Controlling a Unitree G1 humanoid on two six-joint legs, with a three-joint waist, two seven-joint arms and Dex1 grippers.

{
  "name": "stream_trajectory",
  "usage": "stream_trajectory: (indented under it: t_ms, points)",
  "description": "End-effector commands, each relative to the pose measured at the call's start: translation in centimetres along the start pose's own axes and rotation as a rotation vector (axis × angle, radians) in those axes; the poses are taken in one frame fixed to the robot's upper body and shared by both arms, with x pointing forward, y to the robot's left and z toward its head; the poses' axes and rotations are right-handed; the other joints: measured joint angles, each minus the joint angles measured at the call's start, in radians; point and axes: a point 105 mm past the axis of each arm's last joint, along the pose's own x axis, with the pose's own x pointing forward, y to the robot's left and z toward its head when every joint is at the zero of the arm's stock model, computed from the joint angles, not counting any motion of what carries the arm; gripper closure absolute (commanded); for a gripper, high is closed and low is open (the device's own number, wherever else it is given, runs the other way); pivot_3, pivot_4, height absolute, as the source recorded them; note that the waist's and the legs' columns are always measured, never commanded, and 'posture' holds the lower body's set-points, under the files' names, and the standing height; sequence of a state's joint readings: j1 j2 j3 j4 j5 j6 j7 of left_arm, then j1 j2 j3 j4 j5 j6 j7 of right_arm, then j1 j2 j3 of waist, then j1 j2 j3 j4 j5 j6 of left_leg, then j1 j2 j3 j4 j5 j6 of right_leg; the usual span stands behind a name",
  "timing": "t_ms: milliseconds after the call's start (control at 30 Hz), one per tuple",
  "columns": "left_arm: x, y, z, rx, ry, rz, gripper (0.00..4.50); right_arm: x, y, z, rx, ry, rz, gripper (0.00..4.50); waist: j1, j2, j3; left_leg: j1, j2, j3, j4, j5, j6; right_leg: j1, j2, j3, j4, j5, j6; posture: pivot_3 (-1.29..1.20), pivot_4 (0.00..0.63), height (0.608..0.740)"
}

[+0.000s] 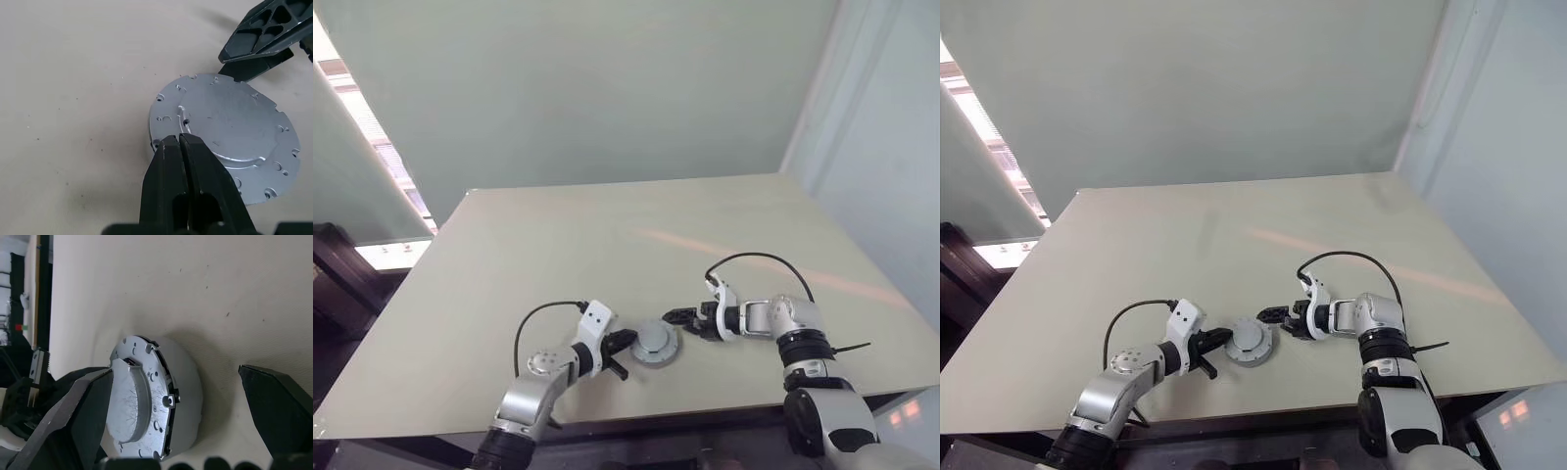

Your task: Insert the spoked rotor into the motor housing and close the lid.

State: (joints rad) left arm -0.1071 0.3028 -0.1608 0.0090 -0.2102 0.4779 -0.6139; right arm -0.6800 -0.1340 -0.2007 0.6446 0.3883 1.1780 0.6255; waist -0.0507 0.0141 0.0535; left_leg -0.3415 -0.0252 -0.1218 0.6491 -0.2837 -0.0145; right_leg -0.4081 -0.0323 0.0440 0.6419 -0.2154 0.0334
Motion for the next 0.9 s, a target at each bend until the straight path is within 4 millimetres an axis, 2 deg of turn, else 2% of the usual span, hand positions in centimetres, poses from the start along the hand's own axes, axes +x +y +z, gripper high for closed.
stream_trajectory:
  t_ms: [33, 300, 467, 667, 767, 900]
  points:
    - [-0.5, 0.2, 1.1, 0.020, -0.033, 0.006, 4.50, 0.4, 0.8, -0.9, 0.036, 0.028, 0.056, 0.03, 0.000, 0.000, 0.000, 0.000, 0.000, 0.000, 0.000, 0.000, 0.000, 0.000, 0.000, 0.000, 0.000, 0.000, 0.000, 0.00, 0.000, 0.740]
    - [-0.9, 0.3, 0.8, 0.013, -0.028, 0.021, 4.50, 1.8, 2.4, -4.0, 0.069, 0.149, 0.123, 0.03, -0.004, 0.000, 0.000, 0.001, 0.001, 0.000, 0.000, 0.000, 0.000, 0.000, 0.001, 0.000, 0.000, 0.000, 0.000, 0.00, 0.000, 0.740]
    - [-0.9, 0.3, 0.6, 0.008, -0.024, 0.027, 4.50, 2.1, 3.2, -4.9, 0.069, 0.188, 0.148, 0.03, -0.005, 0.000, 0.000, 0.001, 0.001, 0.000, 0.000, 0.000, 0.000, 0.000, 0.001, 0.000, 0.000, 0.000, 0.000, 0.00, 0.000, 0.740]
    - [-0.8, 0.3, 0.4, 0.003, -0.020, 0.032, 4.50, 2.0, 3.6, -4.9, 0.112, 0.190, 0.176, 0.03, -0.005, 0.000, 0.000, 0.001, 0.001, 0.000, 0.000, 0.000, 0.000, 0.000, 0.001, 0.000, 0.000, 0.000, 0.000, 0.00, 0.000, 0.740]
    - [-0.8, 0.3, 0.5, 0.001, -0.018, 0.035, 4.50, 1.9, 3.6, -4.7, 0.146, 0.179, 0.192, 0.60, -0.005, 0.000, 0.000, 0.000, 0.001, 0.000, 0.000, 0.000, 0.000, 0.000, 0.001, 0.000, 0.000, 0.000, 0.000, 0.00, 0.000, 0.740]
    - [-0.7, 0.5, 0.3, 0.000, -0.013, 0.038, 4.50, 1.7, 3.6, -4.7, 0.181, 0.169, 0.209, 1.95, -0.005, 0.000, 0.000, 0.000, 0.001, 0.000, 0.000, 0.000, 0.000, 0.000, 0.001, 0.000, 0.000, 0.000, 0.000, 0.00, 0.000, 0.740]
